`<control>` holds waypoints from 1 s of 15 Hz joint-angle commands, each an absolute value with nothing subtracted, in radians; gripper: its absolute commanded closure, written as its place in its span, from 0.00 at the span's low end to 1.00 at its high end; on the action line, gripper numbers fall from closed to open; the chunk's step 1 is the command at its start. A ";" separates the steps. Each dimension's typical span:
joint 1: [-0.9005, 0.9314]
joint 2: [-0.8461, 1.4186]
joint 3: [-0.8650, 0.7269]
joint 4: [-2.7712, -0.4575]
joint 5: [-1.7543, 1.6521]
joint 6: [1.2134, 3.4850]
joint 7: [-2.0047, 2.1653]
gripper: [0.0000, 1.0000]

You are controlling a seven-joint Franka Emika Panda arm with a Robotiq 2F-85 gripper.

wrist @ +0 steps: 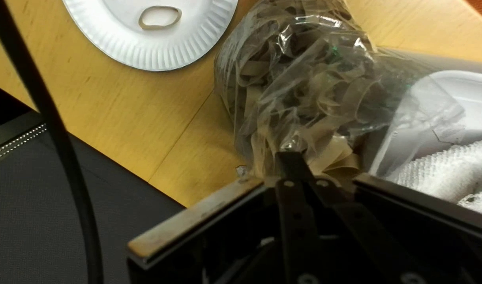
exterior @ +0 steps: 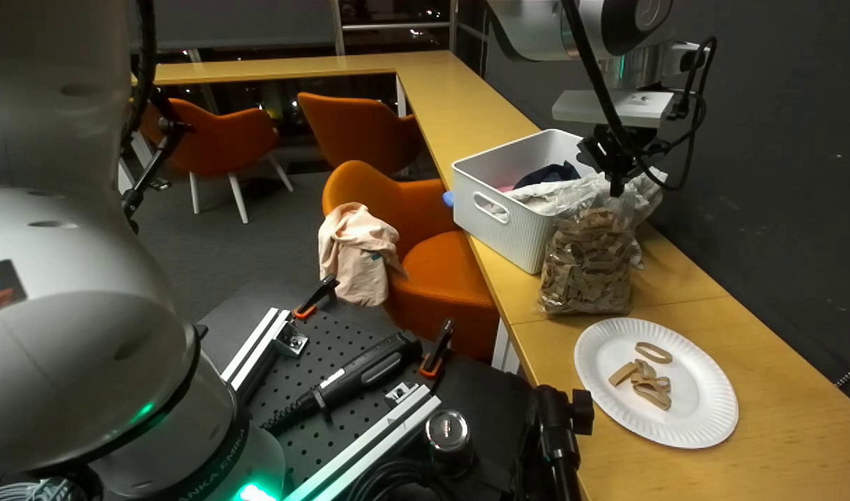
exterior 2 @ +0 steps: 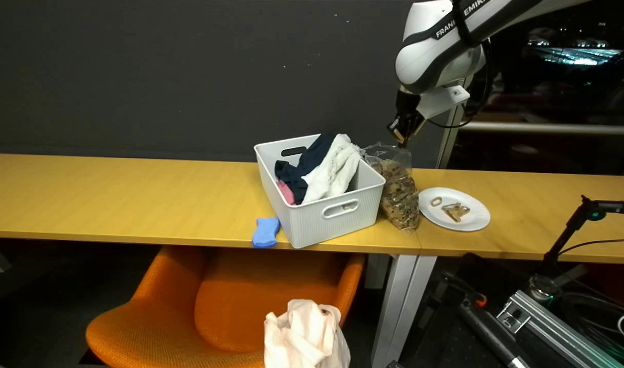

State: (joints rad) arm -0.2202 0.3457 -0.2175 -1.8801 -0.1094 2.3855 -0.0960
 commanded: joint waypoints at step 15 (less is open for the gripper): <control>-0.245 0.404 -0.165 -1.862 -0.060 2.407 -0.126 1.00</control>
